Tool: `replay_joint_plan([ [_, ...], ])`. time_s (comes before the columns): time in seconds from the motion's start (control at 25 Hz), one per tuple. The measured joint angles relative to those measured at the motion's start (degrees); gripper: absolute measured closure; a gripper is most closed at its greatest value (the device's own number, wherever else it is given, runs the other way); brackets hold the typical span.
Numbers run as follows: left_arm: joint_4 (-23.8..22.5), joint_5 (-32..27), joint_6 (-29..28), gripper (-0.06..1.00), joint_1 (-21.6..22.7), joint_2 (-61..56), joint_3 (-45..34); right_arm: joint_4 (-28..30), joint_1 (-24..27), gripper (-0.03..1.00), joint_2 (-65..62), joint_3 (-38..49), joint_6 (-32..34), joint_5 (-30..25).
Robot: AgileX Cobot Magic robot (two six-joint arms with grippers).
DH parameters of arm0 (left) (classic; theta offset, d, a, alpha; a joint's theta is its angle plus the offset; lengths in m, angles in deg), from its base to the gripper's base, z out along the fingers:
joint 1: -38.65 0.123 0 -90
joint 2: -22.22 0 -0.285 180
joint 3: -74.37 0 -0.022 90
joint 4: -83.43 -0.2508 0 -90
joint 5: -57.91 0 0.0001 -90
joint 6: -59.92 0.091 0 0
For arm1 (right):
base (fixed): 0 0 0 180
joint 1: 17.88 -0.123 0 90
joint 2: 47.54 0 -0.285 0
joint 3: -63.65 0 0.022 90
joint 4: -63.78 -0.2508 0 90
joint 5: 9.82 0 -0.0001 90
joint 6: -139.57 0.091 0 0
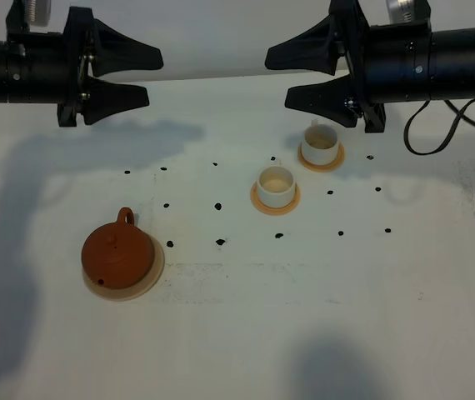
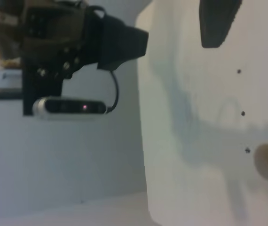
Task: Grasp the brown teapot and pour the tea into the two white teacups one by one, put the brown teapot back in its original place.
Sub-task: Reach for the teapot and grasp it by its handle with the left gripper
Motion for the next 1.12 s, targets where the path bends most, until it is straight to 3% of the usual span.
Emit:
replay_joint_plan([
  [0.16,0.4,1.9,7.0,0.34,0.0,-0.7,0.0,0.1,0.0,0.42,0.0,0.0,-6.3,2.1],
  [0.44,0.5,12.2,18.1,0.41,0.0,-8.9,0.0,-0.8,0.0,0.42,0.0,-0.7,-19.6,4.6],
  [0.56,-1.6,14.9,21.6,0.43,-0.1,-13.2,0.0,3.0,0.0,0.43,0.0,-2.8,-21.8,5.1],
  [0.64,-5.2,16.7,22.9,0.43,-0.6,-15.8,0.0,9.1,0.0,0.43,0.0,-5.8,-20.6,5.3],
  [0.8,-17.5,21.2,20.9,0.44,-2.9,-20.5,0.0,27.9,-0.1,0.43,0.0,-13.6,-11.7,3.8],
  [0.96,-35.2,26.6,9.9,0.44,-6.3,-23.4,-0.4,49.1,-0.7,0.43,-2.0,-19.2,0.1,1.3],
  [1.12,-50.6,30.4,-4.0,0.45,-9.4,-23.9,-3.1,65.2,-1.7,0.44,-7.7,-19.9,9.4,-0.6],
])
